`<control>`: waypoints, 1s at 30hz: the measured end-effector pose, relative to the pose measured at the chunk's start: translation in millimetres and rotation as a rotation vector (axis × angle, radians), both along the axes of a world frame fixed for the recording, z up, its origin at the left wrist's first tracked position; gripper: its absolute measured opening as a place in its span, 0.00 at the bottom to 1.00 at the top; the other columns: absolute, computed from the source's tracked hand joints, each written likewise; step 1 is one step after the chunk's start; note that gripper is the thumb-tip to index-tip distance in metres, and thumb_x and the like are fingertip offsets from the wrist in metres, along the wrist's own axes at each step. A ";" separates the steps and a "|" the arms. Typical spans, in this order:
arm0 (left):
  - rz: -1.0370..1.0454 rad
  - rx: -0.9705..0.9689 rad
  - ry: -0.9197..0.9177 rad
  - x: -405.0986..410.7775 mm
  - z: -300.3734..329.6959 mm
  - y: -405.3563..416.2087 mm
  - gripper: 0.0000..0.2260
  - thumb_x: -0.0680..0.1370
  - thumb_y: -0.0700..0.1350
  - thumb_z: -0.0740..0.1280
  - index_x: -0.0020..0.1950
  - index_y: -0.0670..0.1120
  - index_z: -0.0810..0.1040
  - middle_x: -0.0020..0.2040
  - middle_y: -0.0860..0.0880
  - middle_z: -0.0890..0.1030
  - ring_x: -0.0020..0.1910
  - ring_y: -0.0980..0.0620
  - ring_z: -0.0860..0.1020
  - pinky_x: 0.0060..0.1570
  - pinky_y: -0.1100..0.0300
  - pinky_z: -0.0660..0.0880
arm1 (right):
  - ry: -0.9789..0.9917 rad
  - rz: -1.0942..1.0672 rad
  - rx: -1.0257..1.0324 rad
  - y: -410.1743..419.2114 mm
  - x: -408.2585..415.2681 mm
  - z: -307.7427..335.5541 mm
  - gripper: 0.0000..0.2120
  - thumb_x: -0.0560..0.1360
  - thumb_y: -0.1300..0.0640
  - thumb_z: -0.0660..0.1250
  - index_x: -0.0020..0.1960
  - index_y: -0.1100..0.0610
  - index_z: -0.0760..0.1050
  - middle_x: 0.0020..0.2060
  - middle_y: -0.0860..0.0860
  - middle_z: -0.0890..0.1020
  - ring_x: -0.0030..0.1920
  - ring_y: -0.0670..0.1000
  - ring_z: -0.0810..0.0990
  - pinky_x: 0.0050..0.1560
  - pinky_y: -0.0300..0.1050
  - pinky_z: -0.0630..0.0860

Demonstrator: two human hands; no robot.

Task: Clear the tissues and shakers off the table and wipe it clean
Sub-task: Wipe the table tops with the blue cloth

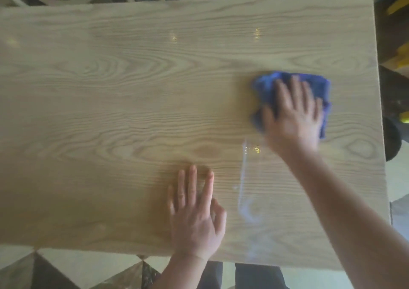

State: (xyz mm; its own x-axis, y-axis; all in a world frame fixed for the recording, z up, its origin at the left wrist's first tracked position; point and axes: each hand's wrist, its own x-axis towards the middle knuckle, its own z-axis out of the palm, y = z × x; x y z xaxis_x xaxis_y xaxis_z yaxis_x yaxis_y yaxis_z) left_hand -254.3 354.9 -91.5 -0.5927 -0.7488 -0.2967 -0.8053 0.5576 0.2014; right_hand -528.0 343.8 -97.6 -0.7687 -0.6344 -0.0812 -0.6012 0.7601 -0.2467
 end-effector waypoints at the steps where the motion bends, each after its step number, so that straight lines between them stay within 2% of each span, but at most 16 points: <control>1: 0.001 -0.001 -0.006 1.0 -0.1 0.2 0.31 0.76 0.55 0.55 0.79 0.56 0.55 0.81 0.47 0.53 0.80 0.44 0.49 0.75 0.37 0.55 | -0.024 -0.116 0.013 27.5 -11.2 2.7 0.30 0.78 0.41 0.54 0.78 0.47 0.58 0.80 0.51 0.57 0.79 0.55 0.53 0.78 0.61 0.50; 4: 0.024 -0.001 -0.004 0.1 0.0 -1.7 0.29 0.77 0.54 0.55 0.79 0.56 0.56 0.81 0.47 0.53 0.81 0.45 0.49 0.75 0.38 0.55 | -0.050 -0.371 0.011 79.3 -17.4 8.1 0.30 0.79 0.41 0.51 0.79 0.47 0.54 0.81 0.51 0.53 0.80 0.54 0.49 0.78 0.61 0.46; 8: 0.001 0.008 0.086 15.3 8.1 1.4 0.26 0.80 0.53 0.55 0.79 0.54 0.57 0.81 0.47 0.52 0.81 0.45 0.49 0.77 0.40 0.54 | -0.048 -0.501 -0.009 43.5 9.9 7.1 0.32 0.79 0.43 0.53 0.80 0.51 0.53 0.81 0.55 0.52 0.80 0.56 0.48 0.78 0.61 0.43; 11: 0.175 0.009 0.041 73.2 10.0 3.0 0.27 0.80 0.55 0.55 0.80 0.56 0.54 0.82 0.47 0.50 0.81 0.46 0.47 0.78 0.41 0.52 | -0.055 -0.285 -0.024 -27.3 56.7 2.5 0.33 0.78 0.43 0.56 0.80 0.52 0.56 0.80 0.56 0.54 0.80 0.58 0.50 0.78 0.61 0.44; 14: 0.336 -0.069 -0.030 145.6 3.8 7.4 0.27 0.79 0.54 0.57 0.79 0.54 0.59 0.81 0.46 0.54 0.80 0.43 0.52 0.76 0.38 0.56 | -0.120 0.070 -0.037 -110.2 130.9 2.9 0.33 0.77 0.42 0.56 0.80 0.51 0.58 0.80 0.56 0.54 0.80 0.57 0.50 0.78 0.61 0.44; 17: 0.364 -0.061 -0.082 182.7 1.3 13.4 0.26 0.80 0.56 0.54 0.79 0.55 0.59 0.82 0.49 0.51 0.80 0.49 0.46 0.78 0.46 0.48 | -0.173 0.435 -0.009 -167.2 216.0 3.7 0.31 0.79 0.43 0.55 0.80 0.50 0.56 0.81 0.55 0.52 0.80 0.57 0.47 0.78 0.61 0.42; 19: 0.369 -0.048 -0.080 186.4 3.4 16.4 0.25 0.80 0.55 0.54 0.79 0.55 0.59 0.82 0.49 0.51 0.80 0.50 0.45 0.77 0.48 0.47 | -0.174 0.699 0.039 -174.2 268.0 2.8 0.31 0.79 0.42 0.54 0.80 0.49 0.55 0.81 0.55 0.50 0.81 0.56 0.46 0.78 0.61 0.42; 22: 0.419 -0.042 -0.029 180.4 4.2 20.1 0.25 0.80 0.54 0.54 0.78 0.53 0.60 0.81 0.47 0.53 0.80 0.49 0.47 0.77 0.43 0.53 | -0.152 0.964 0.064 -143.8 311.3 -1.8 0.31 0.79 0.42 0.54 0.80 0.49 0.55 0.81 0.53 0.52 0.80 0.55 0.48 0.78 0.60 0.42; 24: 0.460 -0.046 0.008 175.9 4.6 24.4 0.26 0.81 0.53 0.54 0.79 0.51 0.58 0.81 0.47 0.53 0.80 0.48 0.49 0.76 0.42 0.57 | -0.146 0.999 0.032 -114.9 308.0 -6.7 0.31 0.78 0.41 0.54 0.79 0.49 0.59 0.80 0.53 0.56 0.80 0.55 0.52 0.78 0.59 0.43; 26: 0.480 -0.035 0.009 171.7 4.3 29.8 0.27 0.80 0.52 0.55 0.79 0.50 0.57 0.81 0.46 0.54 0.80 0.48 0.49 0.75 0.40 0.58 | -0.132 0.946 -0.003 -89.4 283.6 -9.6 0.31 0.76 0.41 0.54 0.77 0.49 0.64 0.79 0.53 0.61 0.79 0.55 0.57 0.78 0.59 0.46; 30: 0.407 0.000 -0.027 158.8 6.6 31.7 0.27 0.79 0.54 0.56 0.79 0.54 0.59 0.81 0.45 0.53 0.81 0.44 0.48 0.75 0.37 0.56 | -0.076 0.637 -0.006 -48.4 193.8 -3.4 0.30 0.76 0.40 0.57 0.76 0.47 0.65 0.78 0.51 0.63 0.78 0.55 0.60 0.77 0.63 0.52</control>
